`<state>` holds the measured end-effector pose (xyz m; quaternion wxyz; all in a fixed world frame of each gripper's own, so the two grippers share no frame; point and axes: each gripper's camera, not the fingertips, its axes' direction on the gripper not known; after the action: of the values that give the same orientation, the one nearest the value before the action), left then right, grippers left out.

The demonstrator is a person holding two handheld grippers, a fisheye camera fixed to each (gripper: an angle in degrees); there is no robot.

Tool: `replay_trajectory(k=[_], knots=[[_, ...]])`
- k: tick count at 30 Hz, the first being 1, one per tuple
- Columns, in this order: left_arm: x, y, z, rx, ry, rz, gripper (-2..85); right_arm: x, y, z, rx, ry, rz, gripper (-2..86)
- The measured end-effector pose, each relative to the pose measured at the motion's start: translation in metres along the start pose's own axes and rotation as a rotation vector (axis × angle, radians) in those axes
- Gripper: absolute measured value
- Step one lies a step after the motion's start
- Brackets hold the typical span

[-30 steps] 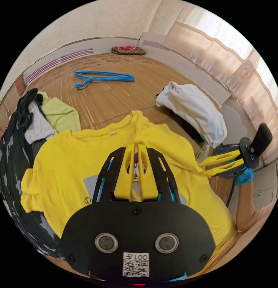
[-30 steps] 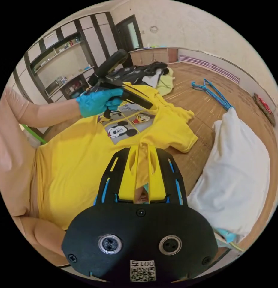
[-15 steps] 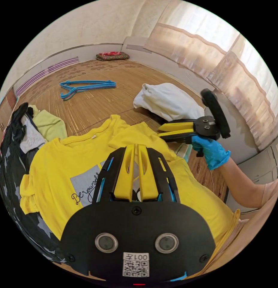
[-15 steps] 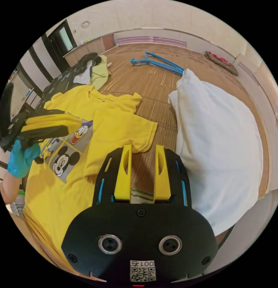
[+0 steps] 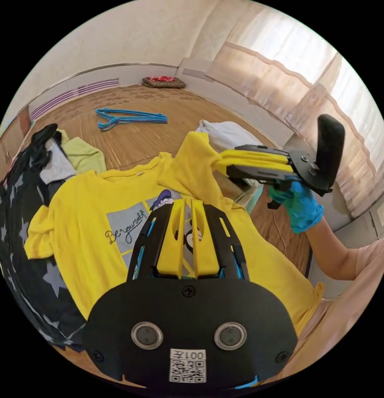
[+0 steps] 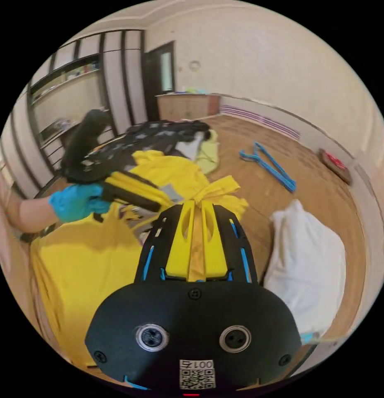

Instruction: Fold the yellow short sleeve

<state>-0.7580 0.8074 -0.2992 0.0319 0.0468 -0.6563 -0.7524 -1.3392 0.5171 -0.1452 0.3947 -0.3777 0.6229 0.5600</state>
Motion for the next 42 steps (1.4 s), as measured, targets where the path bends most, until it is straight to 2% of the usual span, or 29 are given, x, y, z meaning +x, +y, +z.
replay_trajectory(k=[1, 3, 8, 12, 15, 21, 25, 28, 35, 42], knots=[[-0.005, 0.009, -0.01, 0.019, -0.013, -0.032, -0.3, -0.015, -0.004, 0.002, -0.025, -0.084, -0.061, 1.6], [-0.014, 0.023, -0.024, 0.04, -0.042, -0.083, -0.2, -0.034, -0.003, 0.007, -0.068, -0.125, -0.108, 1.7], [-0.029, 0.05, -0.054, 0.058, -0.184, -0.165, 0.6, -0.048, 0.015, 0.006, -0.083, -0.072, -0.06, 3.7], [-0.026, 0.048, -0.055, 0.043, -0.177, -0.136, 1.9, -0.036, 0.023, 0.014, -0.167, -0.005, 0.0, 6.9], [-0.023, 0.036, -0.043, 0.008, -0.151, -0.111, 3.3, -0.028, 0.021, 0.021, -0.184, -0.039, 0.027, 9.0], [-0.026, 0.016, 0.001, -0.179, -0.209, -0.151, 3.8, -0.002, 0.009, 0.04, -0.205, -0.075, 0.108, 11.5], [-0.025, 0.012, 0.015, -0.241, -0.243, -0.165, 1.8, 0.006, 0.008, 0.061, -0.286, -0.158, 0.127, 9.4], [-0.027, 0.005, 0.018, -0.263, -0.24, -0.164, -0.5, -0.003, 0.011, 0.068, -0.316, -0.149, 0.094, 5.1], [-0.027, -0.001, -0.001, -0.18, -0.243, -0.156, -1.6, -0.033, 0.024, 0.024, -0.195, -0.2, -0.049, 1.7], [-0.031, 0.005, -0.004, -0.203, -0.229, -0.175, -1.3, -0.056, 0.049, 0.011, -0.357, -0.269, -0.17, 1.4]])
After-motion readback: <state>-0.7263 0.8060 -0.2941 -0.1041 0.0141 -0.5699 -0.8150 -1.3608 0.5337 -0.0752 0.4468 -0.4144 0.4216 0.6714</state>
